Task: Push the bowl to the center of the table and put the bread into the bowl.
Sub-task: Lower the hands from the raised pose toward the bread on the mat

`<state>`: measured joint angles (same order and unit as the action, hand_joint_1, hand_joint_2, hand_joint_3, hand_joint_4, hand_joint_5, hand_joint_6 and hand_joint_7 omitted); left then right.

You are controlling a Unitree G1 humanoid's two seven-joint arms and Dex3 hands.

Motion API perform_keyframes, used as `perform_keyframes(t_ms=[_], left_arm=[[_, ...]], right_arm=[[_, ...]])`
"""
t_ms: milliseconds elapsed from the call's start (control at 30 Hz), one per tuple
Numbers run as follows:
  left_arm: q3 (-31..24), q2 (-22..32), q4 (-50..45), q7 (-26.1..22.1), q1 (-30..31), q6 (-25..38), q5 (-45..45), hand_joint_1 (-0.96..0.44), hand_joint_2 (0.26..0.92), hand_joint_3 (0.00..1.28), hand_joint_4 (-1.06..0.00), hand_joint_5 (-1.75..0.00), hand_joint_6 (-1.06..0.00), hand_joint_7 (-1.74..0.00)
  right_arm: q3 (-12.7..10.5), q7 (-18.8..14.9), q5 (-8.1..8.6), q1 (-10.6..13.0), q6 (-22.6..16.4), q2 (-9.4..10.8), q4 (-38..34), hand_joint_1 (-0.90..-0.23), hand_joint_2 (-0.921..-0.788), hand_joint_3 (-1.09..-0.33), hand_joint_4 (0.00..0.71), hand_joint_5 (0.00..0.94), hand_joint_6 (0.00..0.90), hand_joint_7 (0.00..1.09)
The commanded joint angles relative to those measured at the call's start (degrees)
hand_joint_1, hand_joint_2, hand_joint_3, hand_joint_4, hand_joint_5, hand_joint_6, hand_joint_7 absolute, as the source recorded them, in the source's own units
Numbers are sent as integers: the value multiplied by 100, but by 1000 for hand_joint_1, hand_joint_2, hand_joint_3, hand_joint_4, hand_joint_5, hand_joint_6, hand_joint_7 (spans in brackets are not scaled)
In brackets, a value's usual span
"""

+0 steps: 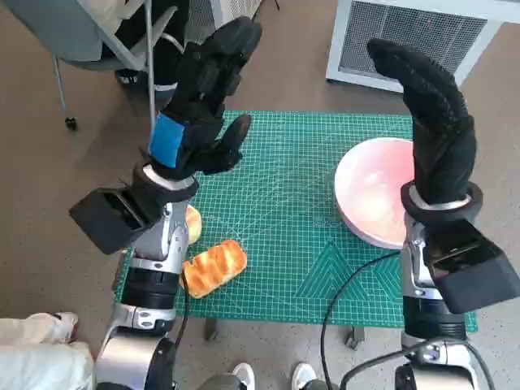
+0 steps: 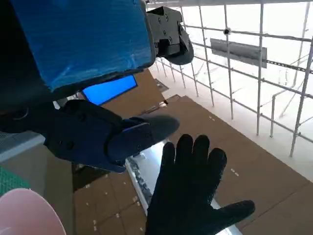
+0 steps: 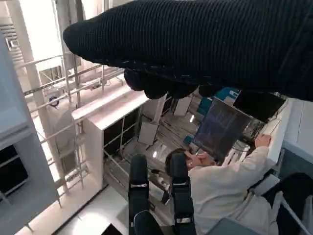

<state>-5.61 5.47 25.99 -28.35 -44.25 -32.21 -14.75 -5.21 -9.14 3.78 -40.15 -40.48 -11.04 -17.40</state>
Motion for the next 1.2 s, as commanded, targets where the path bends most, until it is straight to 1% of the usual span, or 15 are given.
perform_keyframes(t_ms=[33,267,600,733,800,900,1000,1067,1133,1167,1200], left_arm=[[-5,26,-15,-14,-92,57,-63,-356,862,656,1,-243,1,-611],[-8,17,-5,-16,-76,76,-69,-350,862,656,1,-236,1,-605],[3,-7,-20,-12,-49,72,-70,-353,861,657,1,-235,1,-604],[10,-24,-14,-13,-43,81,-74,-353,861,658,1,-232,1,-602],[15,-33,-18,-14,-38,91,-77,-349,860,658,1,-230,1,-600],[20,-40,-27,-12,-29,103,-74,-346,860,657,1,-229,1,-598],[13,-31,-28,-21,-22,119,-84,-345,859,657,1,-229,1,-598],[12,-32,-37,-22,-17,129,-89,-345,859,657,1,-230,1,-598],[5,-27,-36,-33,-14,138,-107,-347,857,656,1,-230,1,-598],[6,-26,-38,-34,-11,140,-112,-348,857,656,1,-230,1,-598],[8,-23,-40,-34,-6,135,-115,-349,857,655,1,-230,1,-598]], right_arm=[[20,-34,8,134,63,10,-30,-588,-921,-715,278,6,22,677],[26,-74,59,149,35,0,-50,-586,-921,-715,285,9,22,679],[25,-107,75,183,35,-15,-24,-573,-921,-716,286,9,22,680],[-10,-151,129,206,20,-59,-49,-567,-921,-717,286,8,21,679],[-52,-191,183,238,7,-103,-59,-565,-921,-716,286,8,19,678],[-144,-272,284,290,-25,-191,-89,-564,-921,-716,287,8,18,676],[-375,-409,500,391,-156,-417,-267,-565,-921,-713,288,8,20,672],[-496,-461,596,432,-239,-519,-395,-566,-921,-711,288,8,22,668],[-742,-364,586,486,-385,-681,-693,-572,-921,-703,289,6,48,623],[-805,-340,587,497,-436,-726,-782,-574,-921,-702,289,5,54,613],[-907,-252,539,506,-500,-784,-929,-576,-921,-699,289,4,63,598]])
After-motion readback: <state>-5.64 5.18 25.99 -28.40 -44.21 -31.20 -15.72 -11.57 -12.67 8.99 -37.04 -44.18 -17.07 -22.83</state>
